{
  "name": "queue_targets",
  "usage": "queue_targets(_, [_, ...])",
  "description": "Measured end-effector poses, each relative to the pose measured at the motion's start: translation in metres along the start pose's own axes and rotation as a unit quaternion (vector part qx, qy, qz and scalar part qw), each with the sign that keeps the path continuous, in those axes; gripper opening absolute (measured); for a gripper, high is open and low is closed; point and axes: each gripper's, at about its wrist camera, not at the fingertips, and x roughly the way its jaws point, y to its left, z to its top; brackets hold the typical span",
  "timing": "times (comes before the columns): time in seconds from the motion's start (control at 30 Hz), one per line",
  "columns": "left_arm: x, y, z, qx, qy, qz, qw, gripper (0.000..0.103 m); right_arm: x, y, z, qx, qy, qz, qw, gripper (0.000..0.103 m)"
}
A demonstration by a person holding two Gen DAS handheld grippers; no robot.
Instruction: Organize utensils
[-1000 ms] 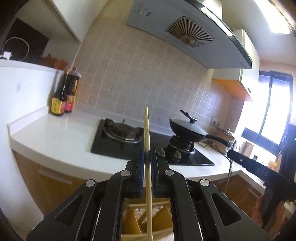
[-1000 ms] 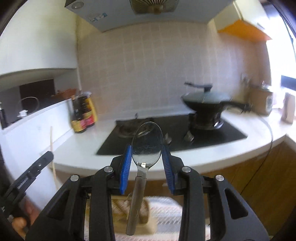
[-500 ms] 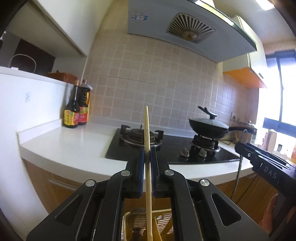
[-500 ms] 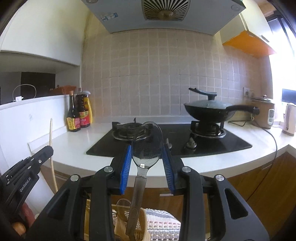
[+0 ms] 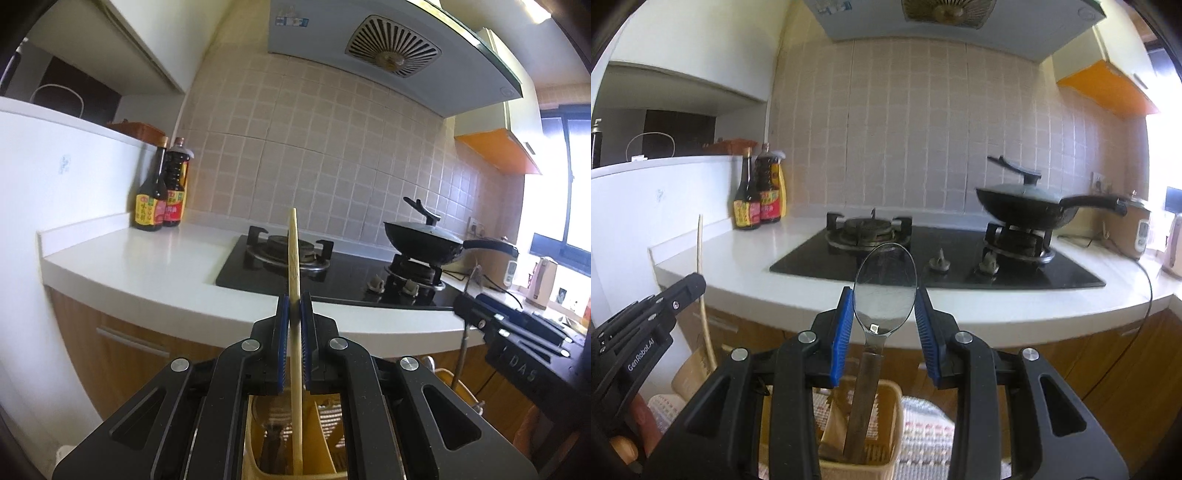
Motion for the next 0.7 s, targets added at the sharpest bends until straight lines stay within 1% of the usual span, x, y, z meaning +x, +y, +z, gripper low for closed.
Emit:
queue_targets(0.13, [-0.01, 0.0, 0.0, 0.004, 0.005, -0.009, 0.9999, 0.005, -0.007, -0.007, -0.002, 0.027, 0.021, 0.023, 0.999, 0.031])
queue_targets(0.2, [-0.017, 0.0, 0.0, 0.007, 0.011, -0.014, 0.9998, 0.011, -0.012, -0.012, -0.002, 0.04, 0.035, 0.037, 0.998, 0.031])
queue_targets(0.23, [-0.02, 0.002, 0.0, 0.005, 0.013, -0.015, 0.9998, 0.019, -0.014, -0.015, -0.002, 0.047, 0.043, 0.045, 0.997, 0.031])
queue_targets(0.27, [-0.025, 0.005, 0.002, -0.005, 0.012, -0.016, 0.9998, 0.031, -0.016, -0.018, -0.001, 0.056, 0.054, 0.056, 0.995, 0.033])
queue_targets(0.33, [-0.037, 0.011, 0.004, -0.021, 0.004, -0.015, 0.9997, 0.041, -0.023, -0.025, -0.001, 0.075, 0.068, 0.071, 0.992, 0.034])
queue_targets(0.43, [-0.052, 0.016, 0.008, -0.029, 0.016, -0.024, 0.9992, 0.042, -0.035, -0.033, 0.0, 0.098, 0.078, 0.086, 0.988, 0.034])
queue_targets(0.47, [-0.058, 0.018, 0.01, -0.03, 0.022, -0.027, 0.999, 0.043, -0.042, -0.036, 0.0, 0.104, 0.081, 0.089, 0.987, 0.036])
queue_targets(0.5, [-0.064, 0.019, 0.011, -0.03, 0.025, -0.03, 0.9988, 0.044, -0.047, -0.037, 0.0, 0.107, 0.083, 0.091, 0.987, 0.039])
queue_targets(0.57, [-0.074, 0.021, 0.013, -0.031, 0.032, -0.033, 0.9984, 0.046, -0.057, -0.038, -0.002, 0.11, 0.085, 0.091, 0.986, 0.04])
queue_targets(0.7, [-0.09, 0.022, 0.014, -0.032, 0.061, -0.045, 0.9967, 0.046, -0.074, -0.035, -0.005, 0.112, 0.094, 0.091, 0.985, 0.04])
